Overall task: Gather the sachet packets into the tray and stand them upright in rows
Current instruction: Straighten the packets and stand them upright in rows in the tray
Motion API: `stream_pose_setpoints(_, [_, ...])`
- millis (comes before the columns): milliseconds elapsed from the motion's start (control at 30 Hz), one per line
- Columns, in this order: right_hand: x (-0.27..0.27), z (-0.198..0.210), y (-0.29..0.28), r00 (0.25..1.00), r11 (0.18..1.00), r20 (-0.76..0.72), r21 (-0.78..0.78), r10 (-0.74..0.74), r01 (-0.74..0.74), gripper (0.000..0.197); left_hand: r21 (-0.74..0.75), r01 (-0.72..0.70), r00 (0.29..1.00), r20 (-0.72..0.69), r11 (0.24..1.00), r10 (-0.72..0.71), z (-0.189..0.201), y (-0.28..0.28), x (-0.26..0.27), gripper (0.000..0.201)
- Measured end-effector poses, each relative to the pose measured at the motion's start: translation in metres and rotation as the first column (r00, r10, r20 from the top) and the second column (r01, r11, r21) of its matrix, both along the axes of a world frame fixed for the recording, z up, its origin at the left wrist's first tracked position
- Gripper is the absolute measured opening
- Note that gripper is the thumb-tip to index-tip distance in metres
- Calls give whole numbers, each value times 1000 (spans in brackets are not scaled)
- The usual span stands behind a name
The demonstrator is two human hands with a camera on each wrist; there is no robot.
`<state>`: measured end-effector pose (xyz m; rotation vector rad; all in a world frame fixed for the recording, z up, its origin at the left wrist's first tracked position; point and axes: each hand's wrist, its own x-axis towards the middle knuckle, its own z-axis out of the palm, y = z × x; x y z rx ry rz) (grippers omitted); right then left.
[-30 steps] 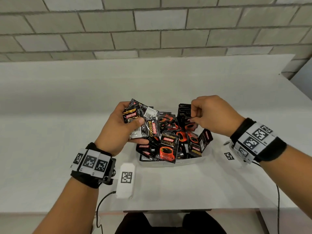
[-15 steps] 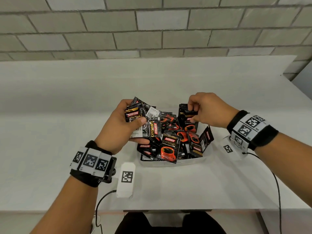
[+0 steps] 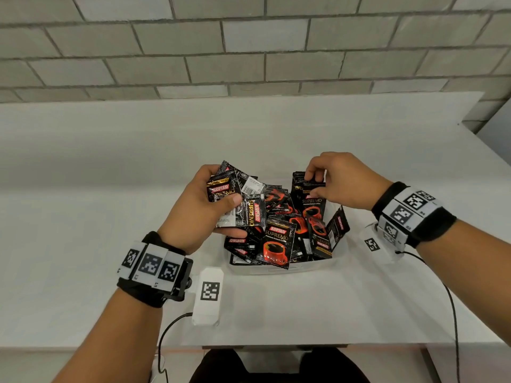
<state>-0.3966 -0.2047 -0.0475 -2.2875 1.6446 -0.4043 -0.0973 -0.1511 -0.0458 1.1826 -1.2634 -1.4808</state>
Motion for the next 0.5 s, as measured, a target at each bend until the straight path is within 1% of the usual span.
stream_pose_setpoints(133, [-2,9,5,1000,1000,29,-7,-6,6,36,6,-5,1000,-14,1000,5,0,1,-1,43])
stream_pose_setpoints(200, [-2,13,8,999,1000,35,3,-2,2,35,14,-2,999,-34,1000,2,2,2,-4,43])
stream_pose_setpoints(267, [-1,20,12,998,1000,58,-7,-17,17,30,22,9,999,-52,1000,-7,3,3,-9,43])
stream_pose_setpoints(367, [11,35,24,987,998,160,-45,-33,41,13,34,27,994,-104,999,-24,6,5,-17,43])
stream_pose_setpoints(400, [18,41,31,982,998,186,-55,-18,29,16,43,32,991,-135,999,-26,7,6,-21,43])
stream_pose_setpoints(433, [26,45,39,979,999,204,-49,6,5,24,56,37,984,-174,998,-27,8,6,-24,43])
stream_pose_setpoints(500, [43,53,57,968,999,248,24,32,-39,39,74,54,969,-244,996,-34,11,7,-30,44])
